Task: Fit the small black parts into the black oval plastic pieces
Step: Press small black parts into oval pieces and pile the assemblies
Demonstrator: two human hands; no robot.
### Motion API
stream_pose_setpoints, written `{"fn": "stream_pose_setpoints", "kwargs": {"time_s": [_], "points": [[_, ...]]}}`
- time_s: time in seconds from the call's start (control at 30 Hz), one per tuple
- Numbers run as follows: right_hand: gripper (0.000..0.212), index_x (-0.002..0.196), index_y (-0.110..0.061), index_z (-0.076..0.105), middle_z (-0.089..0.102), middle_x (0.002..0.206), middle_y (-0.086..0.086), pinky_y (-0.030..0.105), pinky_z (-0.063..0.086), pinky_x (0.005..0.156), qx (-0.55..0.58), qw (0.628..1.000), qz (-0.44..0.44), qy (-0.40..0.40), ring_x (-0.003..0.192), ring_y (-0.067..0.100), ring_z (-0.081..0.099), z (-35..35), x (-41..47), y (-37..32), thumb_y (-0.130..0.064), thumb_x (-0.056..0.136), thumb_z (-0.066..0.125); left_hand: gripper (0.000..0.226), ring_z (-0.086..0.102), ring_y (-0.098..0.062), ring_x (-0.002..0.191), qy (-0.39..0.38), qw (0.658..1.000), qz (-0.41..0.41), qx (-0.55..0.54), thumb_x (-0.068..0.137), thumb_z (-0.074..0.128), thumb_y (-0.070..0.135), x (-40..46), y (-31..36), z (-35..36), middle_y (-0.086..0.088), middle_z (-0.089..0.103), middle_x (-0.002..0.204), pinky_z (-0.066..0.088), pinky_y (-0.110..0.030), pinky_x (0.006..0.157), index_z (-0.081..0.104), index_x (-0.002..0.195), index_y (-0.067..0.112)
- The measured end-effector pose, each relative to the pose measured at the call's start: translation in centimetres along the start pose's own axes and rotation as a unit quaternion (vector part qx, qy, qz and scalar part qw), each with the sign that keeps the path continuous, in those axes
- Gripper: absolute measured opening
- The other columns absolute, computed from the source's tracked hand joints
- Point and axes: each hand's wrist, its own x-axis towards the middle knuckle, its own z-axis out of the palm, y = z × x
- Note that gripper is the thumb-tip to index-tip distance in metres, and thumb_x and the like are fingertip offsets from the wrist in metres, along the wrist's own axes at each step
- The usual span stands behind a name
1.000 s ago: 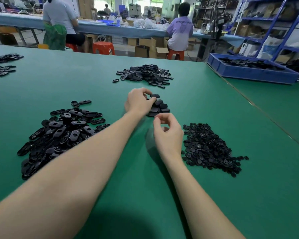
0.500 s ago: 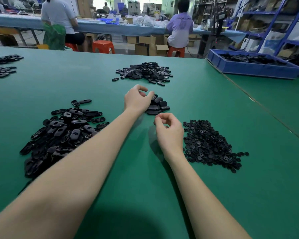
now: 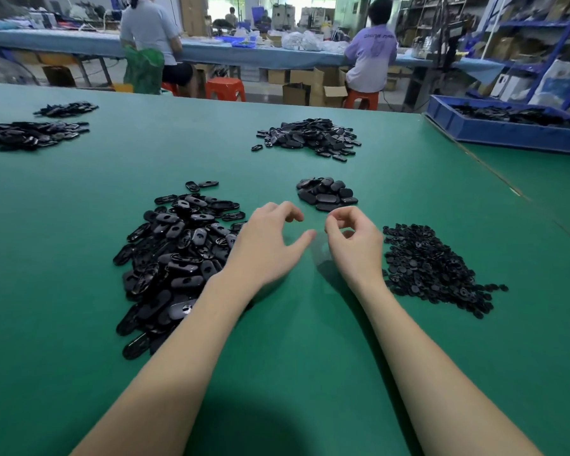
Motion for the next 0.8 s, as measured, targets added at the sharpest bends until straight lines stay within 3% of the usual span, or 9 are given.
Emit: {"fn": "stream_pose_setpoints", "kwargs": {"time_s": [0.17,0.27,0.4,0.6,0.8], "points": [[0.006,0.083,-0.026,0.065,0.064,0.071,-0.016,0.015,0.041,0.056,-0.053,0.996,-0.068,-0.036,0.049,0.004,0.049,0.4,-0.4,0.1,-0.026,0.088,0.064,0.073,0.032,-0.013,0.141,-0.048,0.984,0.021,0.171,0.078,0.047,0.082,-4.0,-2.7,-4.0,0.012,0.046,0.143,0.026,-0.044,0.118,0.046,0.14,0.041],[0.007,0.082,-0.027,0.063,0.065,0.073,-0.016,0.017,0.042,0.055,-0.064,0.993,-0.082,-0.048,0.049,0.005,0.049,0.4,-0.4,0.1,-0.027,0.089,0.063,0.083,0.019,-0.01,0.149,-0.055,0.977,0.003,0.206,0.073,0.036,0.091,-5.9,-4.5,-5.3,0.016,0.036,0.153,0.014,-0.048,0.123,0.037,0.144,0.049],[0.005,0.085,-0.027,0.061,0.065,0.076,-0.014,0.028,0.047,0.06,-0.139,0.977,-0.132,-0.096,0.055,0.008,0.055,0.6,-0.9,0.0,-0.03,0.09,0.062,0.083,0.021,-0.009,0.147,-0.051,0.979,-0.006,0.196,0.073,0.037,0.092,-7.0,-5.4,-5.2,0.016,0.036,0.152,0.013,-0.049,0.123,0.038,0.144,0.048],[0.003,0.089,-0.031,0.059,0.065,0.079,-0.018,0.027,0.043,0.06,-0.218,0.945,-0.199,-0.142,0.063,0.001,0.055,0.8,-1.4,-0.1,-0.033,0.09,0.06,0.08,0.029,-0.008,0.143,-0.045,0.978,-0.008,0.203,0.073,0.037,0.09,-7.0,-5.7,-4.8,0.016,0.039,0.15,0.012,-0.052,0.123,0.045,0.139,0.045],[0.004,0.087,-0.031,0.057,0.064,0.078,-0.018,0.027,0.038,0.059,-0.226,0.938,-0.212,-0.154,0.063,-0.001,0.052,1.0,-1.4,0.1,-0.033,0.089,0.061,0.059,0.038,-0.012,0.138,-0.016,0.98,0.01,0.199,0.084,0.051,0.076,-6.8,-5.6,-4.4,0.013,0.046,0.143,0.019,-0.049,0.12,0.054,0.131,0.04]]}}
